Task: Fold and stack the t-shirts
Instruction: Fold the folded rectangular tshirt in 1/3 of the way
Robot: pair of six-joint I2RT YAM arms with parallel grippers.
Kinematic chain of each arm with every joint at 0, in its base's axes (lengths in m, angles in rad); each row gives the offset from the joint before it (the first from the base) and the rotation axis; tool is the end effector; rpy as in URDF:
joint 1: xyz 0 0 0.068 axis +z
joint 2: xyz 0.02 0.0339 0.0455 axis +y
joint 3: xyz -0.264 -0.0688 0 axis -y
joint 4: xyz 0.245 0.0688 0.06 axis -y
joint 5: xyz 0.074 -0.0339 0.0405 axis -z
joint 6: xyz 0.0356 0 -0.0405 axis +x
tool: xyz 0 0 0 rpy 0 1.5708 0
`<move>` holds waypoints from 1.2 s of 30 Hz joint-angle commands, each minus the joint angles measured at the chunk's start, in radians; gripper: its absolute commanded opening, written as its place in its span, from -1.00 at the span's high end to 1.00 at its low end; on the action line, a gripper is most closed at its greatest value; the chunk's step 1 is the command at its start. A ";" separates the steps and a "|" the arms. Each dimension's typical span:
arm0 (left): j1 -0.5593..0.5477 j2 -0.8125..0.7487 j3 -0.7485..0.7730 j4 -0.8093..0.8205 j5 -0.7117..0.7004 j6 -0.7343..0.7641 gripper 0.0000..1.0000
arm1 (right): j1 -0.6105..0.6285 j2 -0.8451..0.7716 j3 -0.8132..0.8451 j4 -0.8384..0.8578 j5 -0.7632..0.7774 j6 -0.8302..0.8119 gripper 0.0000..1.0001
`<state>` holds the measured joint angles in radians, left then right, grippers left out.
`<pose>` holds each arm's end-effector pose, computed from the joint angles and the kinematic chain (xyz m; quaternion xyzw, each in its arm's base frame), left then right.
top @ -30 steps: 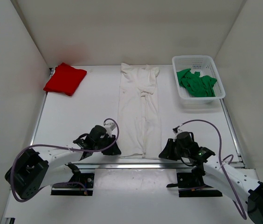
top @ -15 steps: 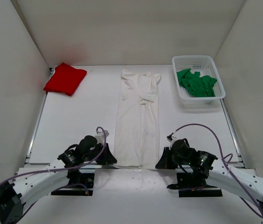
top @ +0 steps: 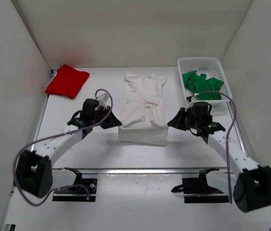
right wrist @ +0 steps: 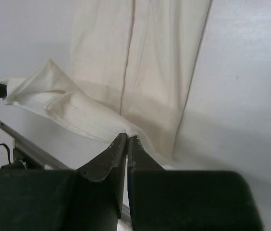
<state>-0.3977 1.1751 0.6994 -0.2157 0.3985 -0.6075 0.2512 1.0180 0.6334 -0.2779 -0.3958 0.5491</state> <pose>0.2213 -0.1079 0.2301 -0.0091 0.8909 -0.3579 0.2794 0.2051 0.0668 0.2362 0.0455 0.8841 0.3303 0.3273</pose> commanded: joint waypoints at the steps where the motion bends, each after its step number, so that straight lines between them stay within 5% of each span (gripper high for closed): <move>1: 0.005 0.159 0.115 0.088 -0.076 0.049 1.00 | -0.052 0.163 0.084 0.158 -0.011 -0.094 0.99; 15: 0.065 0.638 0.515 0.151 -0.139 0.026 1.00 | -0.119 0.695 0.373 0.362 -0.075 -0.094 1.00; 23: 0.089 0.775 0.565 0.268 -0.107 -0.043 0.64 | -0.139 0.847 0.500 0.382 -0.092 -0.074 0.99; 24: 0.094 0.759 0.566 0.283 -0.104 -0.047 0.59 | -0.139 0.852 0.511 0.391 -0.095 -0.075 0.87; 27: 0.105 0.695 0.513 0.318 -0.107 -0.074 0.00 | -0.132 0.806 0.506 0.388 -0.078 -0.083 0.42; 30: 0.112 0.563 0.390 0.389 -0.145 -0.110 0.12 | -0.113 0.723 0.457 0.381 -0.036 -0.094 0.29; 33: 0.065 0.450 0.260 0.447 -0.165 -0.126 0.26 | -0.061 0.631 0.365 0.417 0.040 -0.097 0.53; 35: -0.024 0.413 0.151 0.502 -0.200 -0.124 0.29 | -0.005 0.617 0.338 0.421 0.039 -0.100 1.00; 36: -0.038 0.425 0.129 0.512 -0.205 -0.120 0.30 | 0.012 0.623 0.333 0.421 0.035 -0.110 1.00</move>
<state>-0.3500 1.6306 0.9077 0.2092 0.2211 -0.7170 0.1982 1.6680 0.9890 0.0864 -0.3889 0.4633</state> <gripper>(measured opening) 0.357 0.022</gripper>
